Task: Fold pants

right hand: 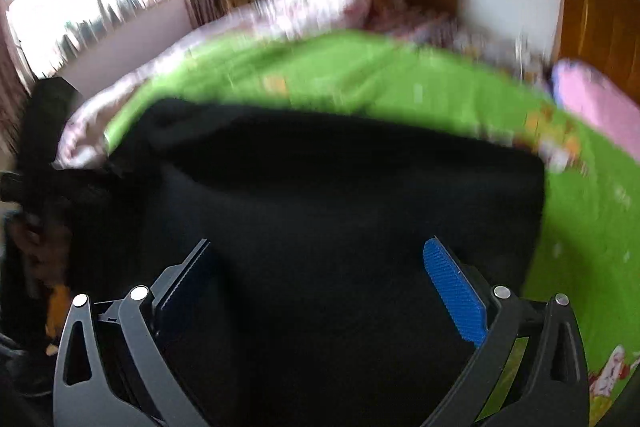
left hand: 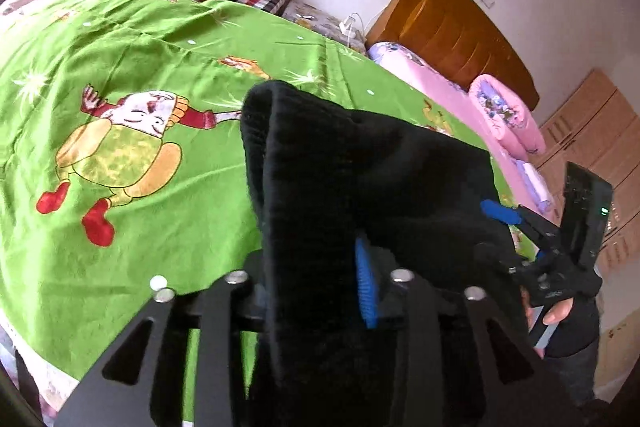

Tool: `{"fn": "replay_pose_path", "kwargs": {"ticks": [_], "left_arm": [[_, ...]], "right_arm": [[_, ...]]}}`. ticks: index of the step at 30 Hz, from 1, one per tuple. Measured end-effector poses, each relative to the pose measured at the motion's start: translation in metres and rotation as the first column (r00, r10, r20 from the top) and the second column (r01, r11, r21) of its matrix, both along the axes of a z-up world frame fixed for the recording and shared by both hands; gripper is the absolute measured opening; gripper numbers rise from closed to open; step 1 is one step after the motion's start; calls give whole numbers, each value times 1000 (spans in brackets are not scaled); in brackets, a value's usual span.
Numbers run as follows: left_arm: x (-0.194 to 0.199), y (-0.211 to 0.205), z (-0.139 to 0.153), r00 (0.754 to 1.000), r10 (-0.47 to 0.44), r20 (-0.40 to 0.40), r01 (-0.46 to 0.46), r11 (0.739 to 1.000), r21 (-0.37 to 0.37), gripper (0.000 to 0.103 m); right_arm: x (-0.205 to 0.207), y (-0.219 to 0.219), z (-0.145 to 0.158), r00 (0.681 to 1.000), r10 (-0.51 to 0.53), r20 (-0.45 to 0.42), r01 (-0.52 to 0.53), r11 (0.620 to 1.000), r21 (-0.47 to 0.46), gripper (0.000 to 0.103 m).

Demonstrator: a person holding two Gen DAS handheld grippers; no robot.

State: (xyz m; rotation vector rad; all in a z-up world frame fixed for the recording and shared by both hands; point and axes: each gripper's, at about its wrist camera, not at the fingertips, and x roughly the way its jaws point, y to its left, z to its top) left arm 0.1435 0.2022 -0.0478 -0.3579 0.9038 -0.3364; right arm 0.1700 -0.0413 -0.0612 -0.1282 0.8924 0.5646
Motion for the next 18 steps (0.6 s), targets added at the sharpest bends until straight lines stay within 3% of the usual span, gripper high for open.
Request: {"fn": "replay_pose_path", "kwargs": {"ticks": [2,4,6,9,11,13,15,18], "left_arm": [[-2,3,-1,999,43,6,-43,998,53,78],[-7,14,1,994,105,11,-105,992,71,89],[-16,17,12,990,134,32,-136,987,89,89],[-48,3,46,974,149,171,-188,952,241,94],[-69,-15,63,963,97,250,-169,944,285,101],[-87,-38,72,956,12,292,-107,945,310,101],[-104,-67,73,941,-74,331,-56,929,367,101],[-102,-94,52,949,-135,284,0,903,429,101]], "right_arm": [[2,-3,0,1000,3,-12,-3,1000,8,99],[-2,-4,4,1000,-22,12,22,1000,-19,99],[-18,-3,15,995,-61,78,65,996,-61,99],[-59,-14,36,986,-39,165,35,999,27,99],[-90,-23,40,979,-47,198,33,997,74,99],[-118,-30,36,974,-51,220,33,996,82,99],[-136,-30,30,971,-54,235,40,997,67,99],[-151,-26,6,975,-48,216,45,999,18,99]]}}
